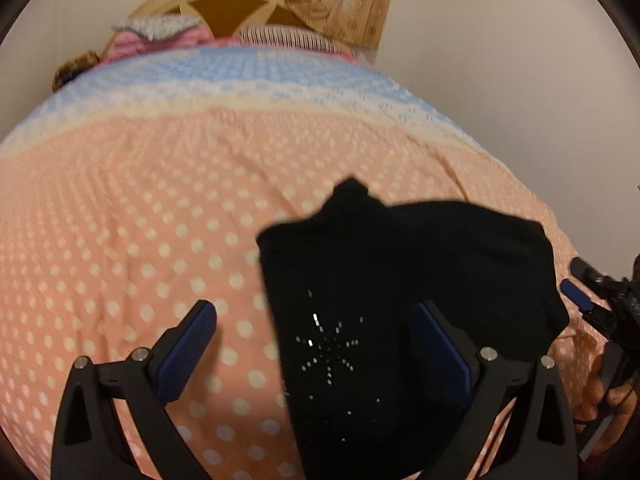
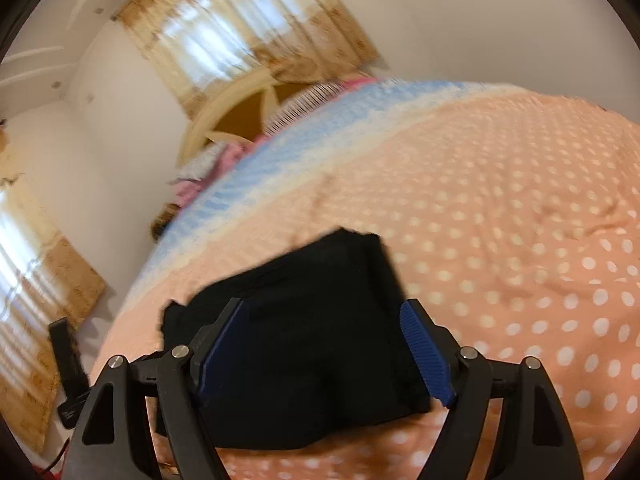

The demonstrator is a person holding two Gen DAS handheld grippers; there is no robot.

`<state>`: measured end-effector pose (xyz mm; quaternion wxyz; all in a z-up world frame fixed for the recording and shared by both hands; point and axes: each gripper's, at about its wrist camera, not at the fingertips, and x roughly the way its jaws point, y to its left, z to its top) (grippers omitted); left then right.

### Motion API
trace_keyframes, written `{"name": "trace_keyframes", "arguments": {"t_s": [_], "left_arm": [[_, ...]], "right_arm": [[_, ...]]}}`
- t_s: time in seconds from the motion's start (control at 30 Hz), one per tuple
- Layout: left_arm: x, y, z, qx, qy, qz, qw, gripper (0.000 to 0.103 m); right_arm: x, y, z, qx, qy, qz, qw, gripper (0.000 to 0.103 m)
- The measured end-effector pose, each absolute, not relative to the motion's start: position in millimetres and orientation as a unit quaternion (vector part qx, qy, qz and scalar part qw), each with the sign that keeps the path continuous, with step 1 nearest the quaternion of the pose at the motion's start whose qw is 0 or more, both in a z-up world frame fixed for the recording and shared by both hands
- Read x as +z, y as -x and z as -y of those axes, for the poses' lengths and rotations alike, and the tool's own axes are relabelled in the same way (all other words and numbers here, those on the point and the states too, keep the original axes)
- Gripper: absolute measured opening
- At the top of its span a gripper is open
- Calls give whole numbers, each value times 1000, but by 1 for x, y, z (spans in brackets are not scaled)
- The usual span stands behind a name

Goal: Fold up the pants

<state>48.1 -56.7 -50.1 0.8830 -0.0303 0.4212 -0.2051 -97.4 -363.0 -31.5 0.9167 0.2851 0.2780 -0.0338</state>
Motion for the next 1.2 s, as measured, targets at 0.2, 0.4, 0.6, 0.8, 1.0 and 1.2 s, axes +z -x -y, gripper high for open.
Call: {"name": "trace_keyframes", "arguments": {"t_s": [0.2, 0.4, 0.6, 0.8, 1.0, 1.2], "left_arm": [[-63, -46, 78, -223, 16, -443, 868, 103], [-67, -44, 89, -211, -7, -439, 873, 103], [-56, -42, 92, -235, -28, -425, 874, 51], [-48, -48, 89, -246, -13, -424, 871, 23], [-30, -46, 81, -245, -14, -394, 886, 22], [-11, -52, 56, -231, -3, -363, 903, 22]], "right_arm": [[-57, 69, 357, -52, -248, -375, 892, 80], [-61, 64, 350, -57, -226, -394, 889, 80], [-58, 63, 338, -58, -196, -398, 895, 56], [-41, 66, 304, -88, -112, -388, 911, 34], [-12, 75, 284, -100, -84, -347, 929, 33], [19, 73, 257, -73, -71, -320, 942, 33]]}}
